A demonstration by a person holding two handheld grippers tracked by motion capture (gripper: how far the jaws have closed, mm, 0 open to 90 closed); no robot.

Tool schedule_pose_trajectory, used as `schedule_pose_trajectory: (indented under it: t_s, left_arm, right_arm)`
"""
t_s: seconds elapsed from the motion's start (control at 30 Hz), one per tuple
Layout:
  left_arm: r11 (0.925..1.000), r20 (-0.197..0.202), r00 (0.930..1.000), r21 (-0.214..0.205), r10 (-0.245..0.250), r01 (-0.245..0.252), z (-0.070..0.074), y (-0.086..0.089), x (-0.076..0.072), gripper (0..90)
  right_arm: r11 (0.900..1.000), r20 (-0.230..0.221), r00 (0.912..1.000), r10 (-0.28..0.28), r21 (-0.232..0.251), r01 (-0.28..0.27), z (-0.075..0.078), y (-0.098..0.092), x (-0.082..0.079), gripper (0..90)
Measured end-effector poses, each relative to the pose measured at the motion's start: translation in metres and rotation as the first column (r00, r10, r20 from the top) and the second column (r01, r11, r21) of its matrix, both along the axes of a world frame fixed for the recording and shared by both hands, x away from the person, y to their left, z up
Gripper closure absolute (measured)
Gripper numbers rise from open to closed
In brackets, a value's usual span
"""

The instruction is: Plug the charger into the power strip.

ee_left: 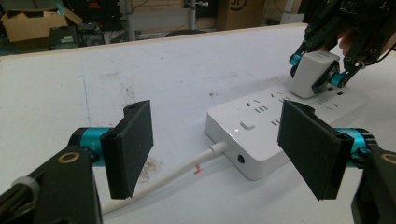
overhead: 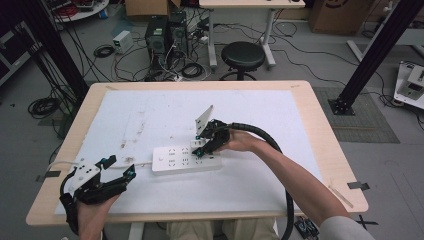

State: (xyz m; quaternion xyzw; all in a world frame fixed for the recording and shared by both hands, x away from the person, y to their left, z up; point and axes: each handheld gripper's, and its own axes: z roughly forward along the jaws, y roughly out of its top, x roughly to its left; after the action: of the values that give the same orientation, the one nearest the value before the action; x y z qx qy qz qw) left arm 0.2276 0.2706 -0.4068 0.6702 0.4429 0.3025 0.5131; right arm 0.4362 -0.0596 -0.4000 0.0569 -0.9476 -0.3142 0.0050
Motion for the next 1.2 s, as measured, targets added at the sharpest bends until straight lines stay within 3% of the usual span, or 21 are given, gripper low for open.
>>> schedule_pose_trajectory:
  t_s: [0.17, 0.27, 0.3, 0.37, 0.4, 0.6, 0.8, 1.2]
  left_arm:
    - [1.0000, 0.002, 1.0000, 0.001, -0.002, 0.002, 0.000, 0.000, -0.002, 26.7]
    - [1.0000, 0.002, 1.0000, -0.002, 0.000, 0.000, 0.000, 0.001, -0.003, 26.7]
    - [1.0000, 0.002, 1.0000, -0.003, 0.003, -0.003, 0.000, 0.002, -0.004, 26.7]
    - [0.9999, 0.001, 1.0000, -0.007, 0.008, -0.008, 0.000, 0.004, -0.005, 26.7]
    - [0.9999, 0.001, 0.9999, -0.006, 0.011, -0.011, 0.000, 0.006, -0.006, 26.7]
    - [0.9998, 0.001, 0.9998, 0.000, 0.017, -0.017, 0.003, 0.010, -0.008, 26.7]
    - [0.9999, 0.004, 0.9999, -0.002, 0.013, -0.013, 0.004, 0.008, -0.007, 26.7]
    - [0.9999, 0.009, 0.9998, 0.000, 0.016, -0.016, 0.007, 0.011, -0.009, 26.7]
  right_arm:
    - [0.9995, 0.043, 0.9988, -0.023, 0.024, 0.022, -0.003, -0.002, -0.007, 64.0]
    - [0.9992, 0.017, 0.9994, -0.030, 0.029, 0.029, -0.004, -0.003, -0.004, 64.0]
    - [0.9987, -0.038, 0.9990, -0.025, 0.042, 0.027, -0.007, -0.003, 0.003, 64.0]
    - [0.9991, -0.052, 0.9984, -0.021, 0.034, 0.023, -0.007, -0.002, 0.005, 64.0]
    - [0.9993, -0.031, 0.9994, -0.018, 0.030, 0.019, -0.007, 0.000, 0.003, 64.0]
    - [0.9991, -0.022, 0.9996, -0.017, 0.039, 0.018, -0.009, -0.001, 0.002, 63.9]
    - [0.9981, -0.043, 0.9985, -0.034, 0.050, 0.037, -0.011, -0.003, 0.002, 63.8]
    - [0.9986, -0.025, 0.9991, -0.035, 0.038, 0.036, -0.009, -0.001, 0.001, 63.4]
